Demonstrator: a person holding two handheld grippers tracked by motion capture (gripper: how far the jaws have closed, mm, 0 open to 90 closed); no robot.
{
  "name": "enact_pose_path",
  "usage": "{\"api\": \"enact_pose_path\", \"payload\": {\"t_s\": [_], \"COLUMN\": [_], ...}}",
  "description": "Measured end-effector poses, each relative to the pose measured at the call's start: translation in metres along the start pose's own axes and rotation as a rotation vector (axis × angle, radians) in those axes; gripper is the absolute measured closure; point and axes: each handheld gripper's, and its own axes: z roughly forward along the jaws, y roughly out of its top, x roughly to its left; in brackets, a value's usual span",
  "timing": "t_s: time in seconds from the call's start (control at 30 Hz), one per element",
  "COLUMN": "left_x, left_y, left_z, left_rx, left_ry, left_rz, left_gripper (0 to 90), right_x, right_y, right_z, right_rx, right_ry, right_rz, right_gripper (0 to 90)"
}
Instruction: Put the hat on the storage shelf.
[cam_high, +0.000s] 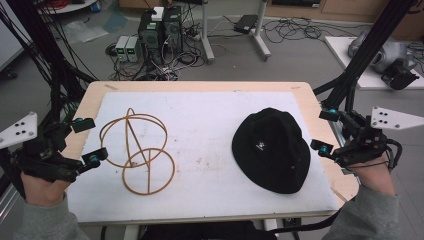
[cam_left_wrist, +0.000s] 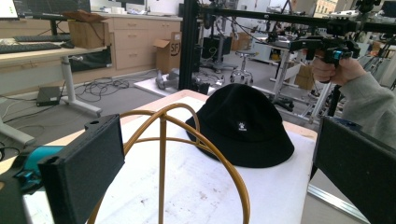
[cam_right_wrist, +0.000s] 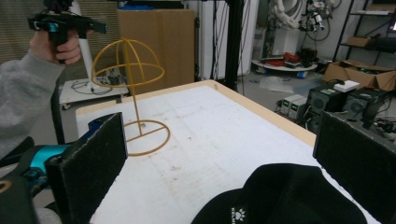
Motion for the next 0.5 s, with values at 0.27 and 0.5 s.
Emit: {"api": "enact_pose_path", "payload": {"t_s": [0.27, 0.5], "left_x": [-0.0002, 0.0], "left_y": [-0.0005, -0.0015], "left_z": [-0.0005, -0.0016], "left_rx": [-0.003, -0.003], "left_ry": [0.003, 0.01], "left_rz": [-0.004, -0.009], "left_gripper": [2.4, 2.4], "right_x": [-0.001, -0.003], "right_y": [-0.0003, -0.0016], "right_z": [0.0017, 0.0087], "right_rx": [-0.002, 0.007], "right_ry": [0.0, 0.006], "right_rz": [-0.003, -0.006], "right_gripper": [2.2, 2.2]}}
